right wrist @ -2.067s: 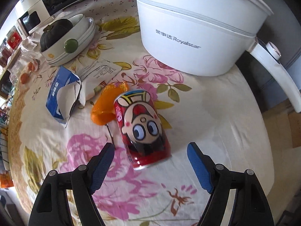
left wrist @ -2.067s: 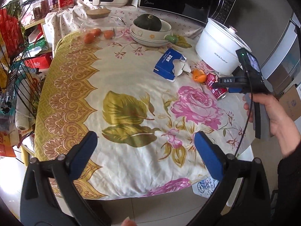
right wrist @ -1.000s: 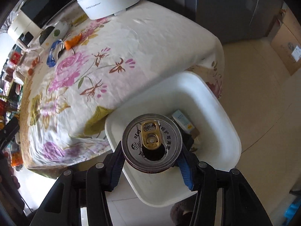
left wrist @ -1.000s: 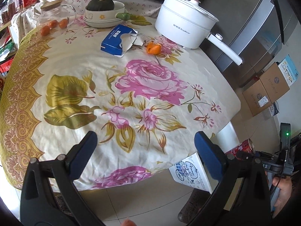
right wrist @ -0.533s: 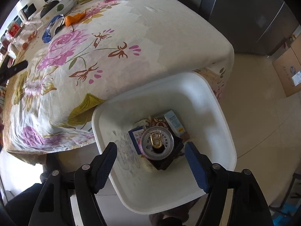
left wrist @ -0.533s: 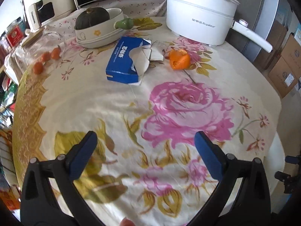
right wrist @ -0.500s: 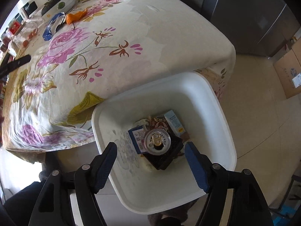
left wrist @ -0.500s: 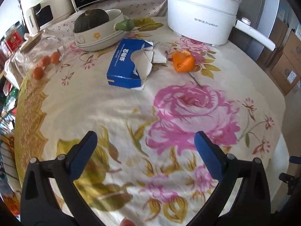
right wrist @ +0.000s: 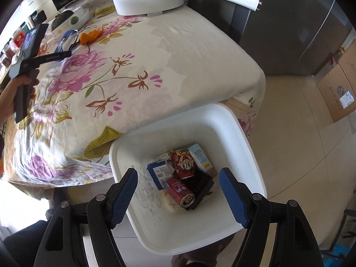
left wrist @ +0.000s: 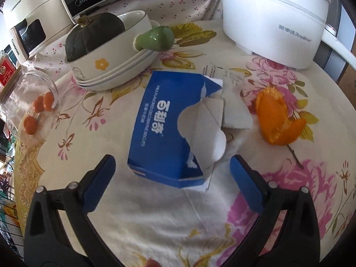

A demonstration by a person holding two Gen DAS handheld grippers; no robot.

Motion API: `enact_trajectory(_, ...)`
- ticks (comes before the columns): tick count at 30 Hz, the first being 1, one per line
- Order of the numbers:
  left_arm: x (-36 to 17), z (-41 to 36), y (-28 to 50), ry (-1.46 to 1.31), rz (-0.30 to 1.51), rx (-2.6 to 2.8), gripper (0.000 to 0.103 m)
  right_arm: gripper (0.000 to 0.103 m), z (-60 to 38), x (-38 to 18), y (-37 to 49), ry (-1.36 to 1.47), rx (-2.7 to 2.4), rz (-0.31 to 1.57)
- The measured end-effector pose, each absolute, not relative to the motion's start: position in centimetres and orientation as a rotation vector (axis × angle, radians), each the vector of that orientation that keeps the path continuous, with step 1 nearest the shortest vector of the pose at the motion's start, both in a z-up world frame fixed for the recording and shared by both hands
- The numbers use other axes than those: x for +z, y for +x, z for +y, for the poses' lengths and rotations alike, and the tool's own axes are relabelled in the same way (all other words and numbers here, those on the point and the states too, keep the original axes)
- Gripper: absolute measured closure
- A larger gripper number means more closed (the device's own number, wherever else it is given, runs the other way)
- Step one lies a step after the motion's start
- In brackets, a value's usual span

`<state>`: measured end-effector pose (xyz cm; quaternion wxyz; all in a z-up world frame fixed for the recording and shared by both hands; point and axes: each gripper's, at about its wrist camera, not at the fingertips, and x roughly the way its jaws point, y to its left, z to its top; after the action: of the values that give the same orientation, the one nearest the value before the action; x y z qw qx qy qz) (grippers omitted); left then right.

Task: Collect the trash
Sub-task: 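Reach the left gripper to the blue biscuit box and grasp it, then grasp the orange peel with the right gripper while the left gripper holds the blue box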

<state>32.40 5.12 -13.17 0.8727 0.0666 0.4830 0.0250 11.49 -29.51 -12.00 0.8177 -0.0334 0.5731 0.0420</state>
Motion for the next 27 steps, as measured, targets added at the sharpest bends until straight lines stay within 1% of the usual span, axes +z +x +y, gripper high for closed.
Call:
enact_trajectory(2,-13.3,5.6,32.8,0.103,1.013,0.054,0.003,0.026,-29.4,-12.1,11.6,-0.07,0.088,1.221)
enact_trajectory(3,-13.2,5.9,32.8,0.074,1.014,0.049,0.009,0.026,-29.4,-12.1,11.7,-0.068,0.084,1.221)
enact_trajectory(4,-13.2,6.1,32.7,0.042,1.014,0.042,0.018,0.026,-29.4,-12.2,11.7,-0.066,0.081,1.222)
enact_trajectory(5,-13.1,6.3,32.6,0.018,1.012,0.033,0.022,0.026,-29.5,-12.2,11.7,-0.063,0.08,1.223)
enact_trajectory(6,-13.0,6.4,32.3,0.004,1.008,0.026,0.024,0.026,-29.5,-12.3,11.7,-0.06,0.078,1.224)
enact_trajectory(18,-11.8,5.6,28.0,0.0,1.008,-0.039,0.026,0.026,-30.3,-12.3,11.7,-0.019,0.026,1.219)
enact_trajectory(27,-9.5,4.7,22.2,-0.111,1.01,-0.117,0.026,0.026,-30.3,-11.0,11.1,0.006,0.022,1.177)
